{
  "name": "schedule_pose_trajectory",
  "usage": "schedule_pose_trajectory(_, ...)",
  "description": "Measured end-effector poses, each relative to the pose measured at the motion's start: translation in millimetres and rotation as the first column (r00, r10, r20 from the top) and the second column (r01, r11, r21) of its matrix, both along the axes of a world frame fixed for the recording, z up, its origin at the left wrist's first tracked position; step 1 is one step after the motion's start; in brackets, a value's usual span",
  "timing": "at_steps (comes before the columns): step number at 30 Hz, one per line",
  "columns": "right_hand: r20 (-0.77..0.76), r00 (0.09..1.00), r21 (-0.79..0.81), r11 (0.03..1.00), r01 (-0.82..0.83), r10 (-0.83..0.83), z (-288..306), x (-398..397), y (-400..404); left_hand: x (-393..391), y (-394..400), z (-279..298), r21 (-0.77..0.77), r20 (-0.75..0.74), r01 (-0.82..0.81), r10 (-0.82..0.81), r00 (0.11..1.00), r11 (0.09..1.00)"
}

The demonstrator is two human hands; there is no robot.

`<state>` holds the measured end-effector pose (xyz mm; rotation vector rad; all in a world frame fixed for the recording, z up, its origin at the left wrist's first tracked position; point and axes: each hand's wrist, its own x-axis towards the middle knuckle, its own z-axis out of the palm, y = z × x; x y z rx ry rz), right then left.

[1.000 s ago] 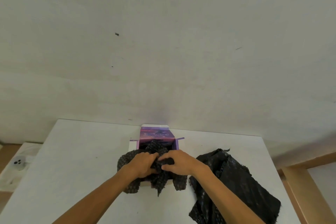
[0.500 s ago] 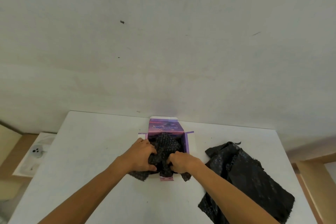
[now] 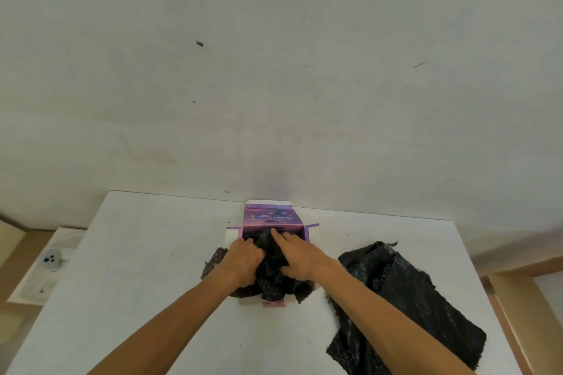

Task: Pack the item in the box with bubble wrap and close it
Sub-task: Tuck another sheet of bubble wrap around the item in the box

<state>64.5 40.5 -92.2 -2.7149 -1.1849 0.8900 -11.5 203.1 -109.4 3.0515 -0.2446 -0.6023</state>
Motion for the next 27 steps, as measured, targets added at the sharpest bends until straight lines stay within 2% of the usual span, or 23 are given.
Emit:
schedule_pose_trajectory(3, -0.105, 0.994, -0.015, 0.999, 0.033, -0.034, -2, -2, -5, -3, 7, -2, -0.314, 0.079, -0.077, 0.107, 0.991, 0.946)
schedule_pose_trajectory(5, -0.139, 0.990, -0.004, 1.000, 0.016, -0.016, 0, -3, -7, -2, 12, 2, -0.416, 0.071, -0.140, 0.186, 0.980, 0.899)
schedule_pose_trajectory(9, -0.220, 0.970, -0.043, 0.993, -0.110, 0.098, 5, -7, -17, -3, 15, 9, -0.411, 0.113, -0.068, 0.124, 0.986, 0.909)
schedule_pose_trajectory(11, -0.201, 0.967, -0.098, 0.979, -0.177, 0.154, 4, -10, -23, -10, 17, 8, -0.430, 0.127, -0.059, 0.125, 0.984, 0.901)
schedule_pose_trajectory(14, -0.161, 0.970, -0.147, 0.967, -0.209, 0.185, 0, -18, -21, -27, 22, -3, -0.455, 0.233, -0.107, 0.234, 0.944, 0.884)
schedule_pose_trajectory(18, -0.317, 0.937, -0.231, 0.946, -0.227, 0.147, 3, -2, -11, -55, 27, -9, -0.424, 0.357, -0.299, 0.461, 0.813, 0.855)
schedule_pose_trajectory(20, -0.369, 0.922, -0.253, 0.941, -0.225, 0.121, 3, 8, -7, -68, 25, -6, -0.468, 0.282, -0.389, 0.552, 0.785, 0.793)
schedule_pose_trajectory(22, -0.364, 0.925, -0.264, 0.941, -0.213, 0.107, -2, 10, -2, -74, 18, -7, -0.529, 0.182, -0.403, 0.564, 0.805, 0.746)
schedule_pose_trajectory(25, -0.311, 0.947, -0.286, 0.943, -0.171, 0.077, -12, -1, 5, -71, 5, -9, -0.577, 0.097, -0.312, 0.442, 0.892, 0.755)
schedule_pose_trajectory(27, -0.277, 0.959, -0.265, 0.955, -0.134, 0.058, -18, -8, 4, -60, -2, -9, -0.554, 0.011, -0.266, 0.326, 0.945, 0.789)
